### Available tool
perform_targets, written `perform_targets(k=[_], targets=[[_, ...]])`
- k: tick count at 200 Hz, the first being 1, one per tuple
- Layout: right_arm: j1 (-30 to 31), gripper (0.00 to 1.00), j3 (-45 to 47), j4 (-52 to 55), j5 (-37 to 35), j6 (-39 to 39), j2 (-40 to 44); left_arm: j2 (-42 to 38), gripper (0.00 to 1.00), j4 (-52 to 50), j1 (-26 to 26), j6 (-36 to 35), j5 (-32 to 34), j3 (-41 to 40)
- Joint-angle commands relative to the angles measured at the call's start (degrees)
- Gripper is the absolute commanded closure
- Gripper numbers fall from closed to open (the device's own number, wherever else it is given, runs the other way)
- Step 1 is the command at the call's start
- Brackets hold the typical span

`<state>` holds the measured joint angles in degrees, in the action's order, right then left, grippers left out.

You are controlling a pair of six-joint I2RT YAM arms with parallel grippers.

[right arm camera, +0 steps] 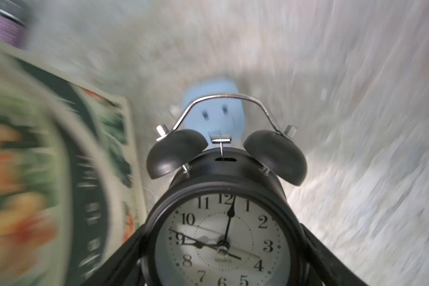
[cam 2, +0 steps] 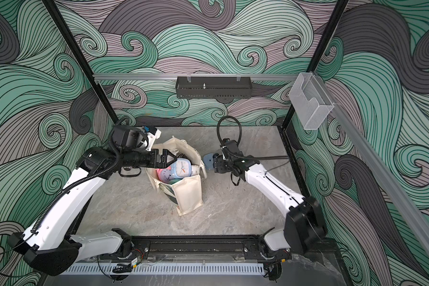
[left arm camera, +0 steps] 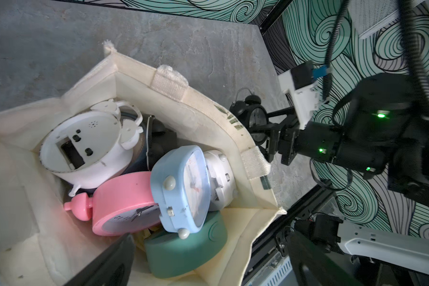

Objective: Put the alarm clock into the canvas bag
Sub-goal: Pick up the alarm from the center of the board, then place the alarm at the canvas bag.

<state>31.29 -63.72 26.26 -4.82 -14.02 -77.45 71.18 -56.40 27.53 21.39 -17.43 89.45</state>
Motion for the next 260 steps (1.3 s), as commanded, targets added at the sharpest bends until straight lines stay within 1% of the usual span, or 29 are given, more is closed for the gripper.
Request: perform_targets(k=[1,12,29,38,50,69,77,80,98,114,124,143,169,182,206,220,234,251,260], targets=[[-0.68,0.32,3.09,-11.92,1.78,11.07,6.3,1.73,0.01,1.62,0.2,0.89,-4.78,4.04],[-0.96,0.33,3.45,-14.74,6.04,14.53,8.25,2.86,0.01,2.73,0.17,1.45,-7.42,5.39],[-1.11,0.34,3.42,-17.29,8.83,19.27,9.68,4.37,0.01,5.22,0.22,2.67,-11.1,6.99],[-1.12,0.35,3.71,-18.66,11.52,22.72,10.26,5.38,0.01,5.84,0.2,3.12,-12.47,8.18],[-1.1,0.35,4.77,-21.14,15.52,27.41,11.38,6.98,0.01,6.04,0.27,3.1,-13.68,10.15],[-1.11,0.34,5.48,-24.0,16.99,31.68,12.65,9.56,0.02,5.53,0.39,2.27,-15.45,13.06],[-1.18,0.34,5.04,-23.61,18.46,33.94,12.7,9.94,0.03,5.13,0.47,1.69,-15.85,14.27],[-1.19,0.33,4.82,-23.25,19.21,34.69,12.66,11.52,0.03,4.96,0.49,1.49,-15.95,14.77],[-1.15,0.33,3.82,-21.53,24.25,39.04,12.39,14.55,0.08,3.14,1.07,-0.29,-16.11,18.46],[-1.36,0.33,3.22,-21.21,27.21,39.64,12.44,17.14,0.11,0.05,1.93,-2.59,-15.72,22.03],[-1.41,0.32,2.89,-20.7,29.31,39.94,12.41,18.37,0.16,-1.24,2.59,-3.42,-15.34,23.44],[-1.47,0.33,2.49,-20.02,29.73,39.87,12.34,20.1,0.17,-3.02,3.68,-3.98,-15.29,25.12],[-1.44,0.32,3.12,-20.85,31.22,39.06,13.04,21.18,0.18,-4.21,5.2,-4.84,-15.17,25.16],[-1.46,0.33,3.38,-21.33,31.43,38.59,13.37,21.75,0.22,-4.59,5.64,-4.88,-15.04,25.24],[-1.47,0.32,3.87,-21.6,31.82,38.64,13.82,21.81,0.34,-3.47,5.98,-4.16,-14.71,25.05],[-1.47,0.32,3.81,-21.5,32.48,38.45,14.06,22.22,0.43,-3.14,6.03,-3.67,-13.85,25.41],[-1.47,0.33,4.0,-21.94,33.03,38.02,14.15,22.48,0.46,-2.73,6.04,-3.29,-13.68,25.6],[-1.45,0.33,3.98,-21.83,33.56,37.77,14.17,22.68,0.55,-2.23,6.07,-2.81,-12.93,25.51],[-1.43,0.33,4.07,-21.86,33.74,37.71,14.17,22.87,0.61,-2.15,6.05,-2.69,-12.49,25.51]])
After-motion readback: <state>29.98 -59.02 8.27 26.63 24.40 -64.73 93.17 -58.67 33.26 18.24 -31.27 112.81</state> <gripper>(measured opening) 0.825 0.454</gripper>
